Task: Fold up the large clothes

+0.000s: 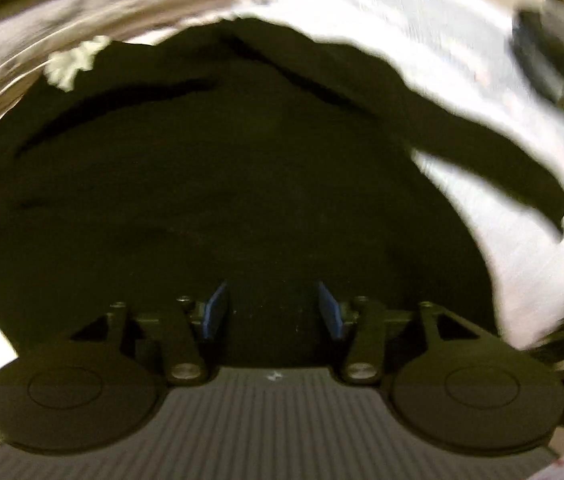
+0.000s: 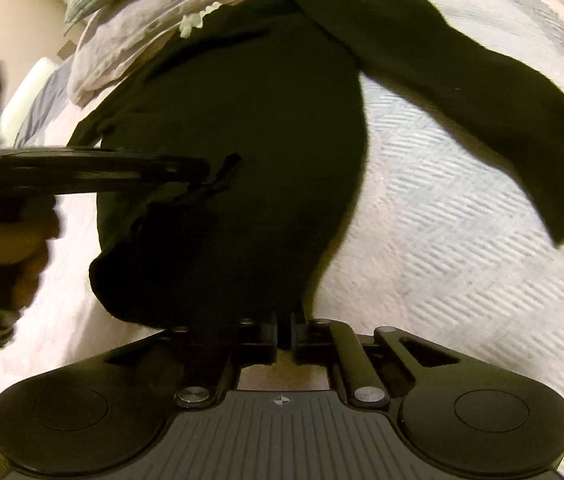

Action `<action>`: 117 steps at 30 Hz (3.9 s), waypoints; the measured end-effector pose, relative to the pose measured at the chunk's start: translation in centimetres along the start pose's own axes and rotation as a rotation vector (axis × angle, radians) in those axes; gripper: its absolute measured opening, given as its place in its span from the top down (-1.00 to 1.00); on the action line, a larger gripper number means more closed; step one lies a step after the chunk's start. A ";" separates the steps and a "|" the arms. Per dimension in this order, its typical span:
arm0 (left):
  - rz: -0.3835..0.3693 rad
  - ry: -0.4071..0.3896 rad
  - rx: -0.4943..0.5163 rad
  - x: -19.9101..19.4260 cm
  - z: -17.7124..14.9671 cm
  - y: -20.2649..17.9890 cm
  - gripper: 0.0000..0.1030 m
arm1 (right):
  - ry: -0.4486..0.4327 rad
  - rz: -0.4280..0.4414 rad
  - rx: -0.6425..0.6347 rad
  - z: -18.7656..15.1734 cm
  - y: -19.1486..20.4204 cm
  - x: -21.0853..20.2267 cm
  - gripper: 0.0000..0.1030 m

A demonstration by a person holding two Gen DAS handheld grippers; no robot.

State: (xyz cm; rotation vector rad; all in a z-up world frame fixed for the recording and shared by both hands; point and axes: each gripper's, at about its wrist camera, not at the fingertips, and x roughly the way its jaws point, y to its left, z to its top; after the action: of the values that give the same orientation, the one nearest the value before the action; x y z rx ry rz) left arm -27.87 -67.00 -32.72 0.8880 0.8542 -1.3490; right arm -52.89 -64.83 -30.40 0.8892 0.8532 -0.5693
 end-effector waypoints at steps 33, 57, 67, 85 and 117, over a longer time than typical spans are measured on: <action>-0.099 -0.153 -0.941 -16.1 -24.2 17.7 0.27 | 0.025 -0.007 0.011 -1.7 1.9 -5.6 0.98; -0.216 -0.169 -0.721 -23.8 -23.7 17.9 0.98 | 0.003 0.102 0.174 -0.5 3.2 -8.6 1.00; -0.255 -0.054 -0.754 -30.5 -31.8 14.2 0.98 | 0.100 0.039 0.113 -6.7 8.6 -16.9 1.00; -0.096 0.079 -0.673 -26.8 -36.1 15.3 0.86 | 0.028 -0.247 0.051 -9.4 5.7 -11.9 0.19; -0.096 -0.081 -0.448 -11.5 -3.8 4.7 0.53 | -0.107 -0.598 -0.143 8.5 -19.3 -20.5 0.98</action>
State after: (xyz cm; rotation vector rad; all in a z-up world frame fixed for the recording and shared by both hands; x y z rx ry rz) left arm -23.69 -58.49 -23.78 0.4460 1.0916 -1.1987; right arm -74.92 -80.33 -18.76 0.4578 1.0505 -1.0493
